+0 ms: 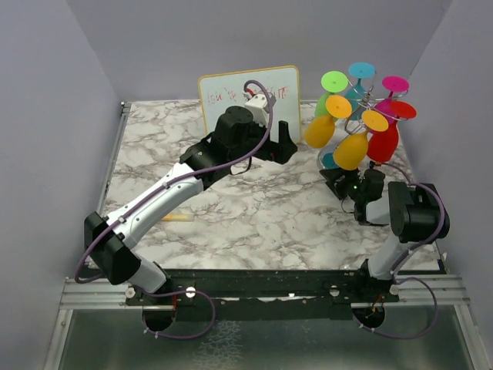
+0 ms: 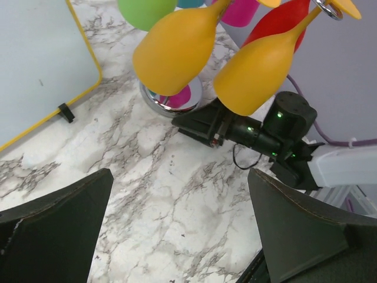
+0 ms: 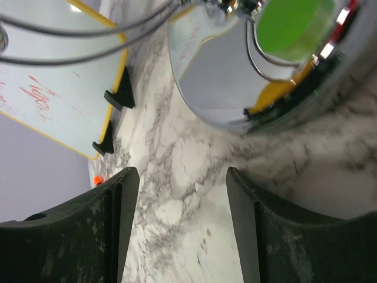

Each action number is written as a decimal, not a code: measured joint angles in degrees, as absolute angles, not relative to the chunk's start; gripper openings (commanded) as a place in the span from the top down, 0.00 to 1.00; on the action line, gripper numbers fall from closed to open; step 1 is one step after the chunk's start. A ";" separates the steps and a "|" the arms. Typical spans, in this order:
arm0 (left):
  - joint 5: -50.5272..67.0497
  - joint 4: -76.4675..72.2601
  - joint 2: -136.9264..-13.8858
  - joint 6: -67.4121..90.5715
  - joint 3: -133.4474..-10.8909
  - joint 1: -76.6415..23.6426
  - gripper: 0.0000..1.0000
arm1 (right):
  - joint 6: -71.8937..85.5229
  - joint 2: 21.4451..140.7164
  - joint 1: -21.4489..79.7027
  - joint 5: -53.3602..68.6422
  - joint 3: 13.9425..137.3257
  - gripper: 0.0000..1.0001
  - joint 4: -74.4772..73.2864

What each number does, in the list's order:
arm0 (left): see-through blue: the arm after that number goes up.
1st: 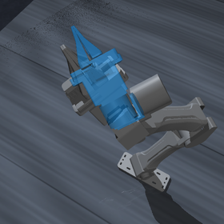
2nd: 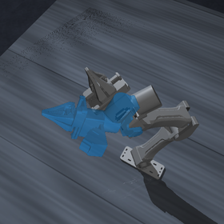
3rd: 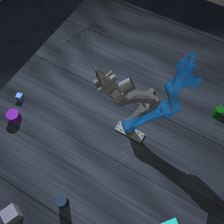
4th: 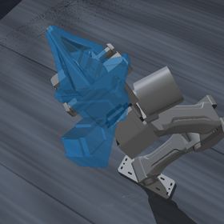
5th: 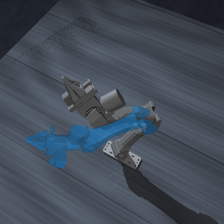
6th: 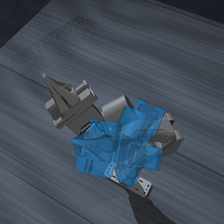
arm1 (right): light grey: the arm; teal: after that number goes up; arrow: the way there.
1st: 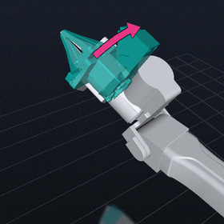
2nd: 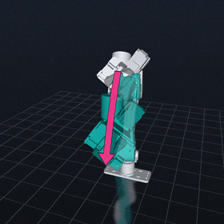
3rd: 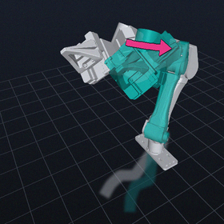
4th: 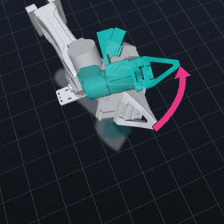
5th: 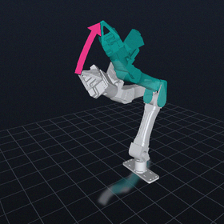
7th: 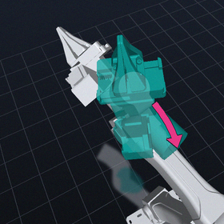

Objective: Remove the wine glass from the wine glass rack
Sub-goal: Adjust the wine rack at the center of the board, then pick up the wine glass from the wine rack.

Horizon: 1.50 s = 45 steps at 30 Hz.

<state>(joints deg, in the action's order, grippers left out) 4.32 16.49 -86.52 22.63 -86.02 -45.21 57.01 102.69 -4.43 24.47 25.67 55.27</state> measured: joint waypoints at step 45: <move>-0.36 14.20 -73.43 25.23 -71.26 -36.10 0.01 | 41.39 34.48 -4.89 0.58 46.54 0.20 -40.95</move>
<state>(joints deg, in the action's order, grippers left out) -0.36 14.20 -73.43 25.23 -71.26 -36.10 41.39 34.48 -4.89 0.58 46.54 -40.95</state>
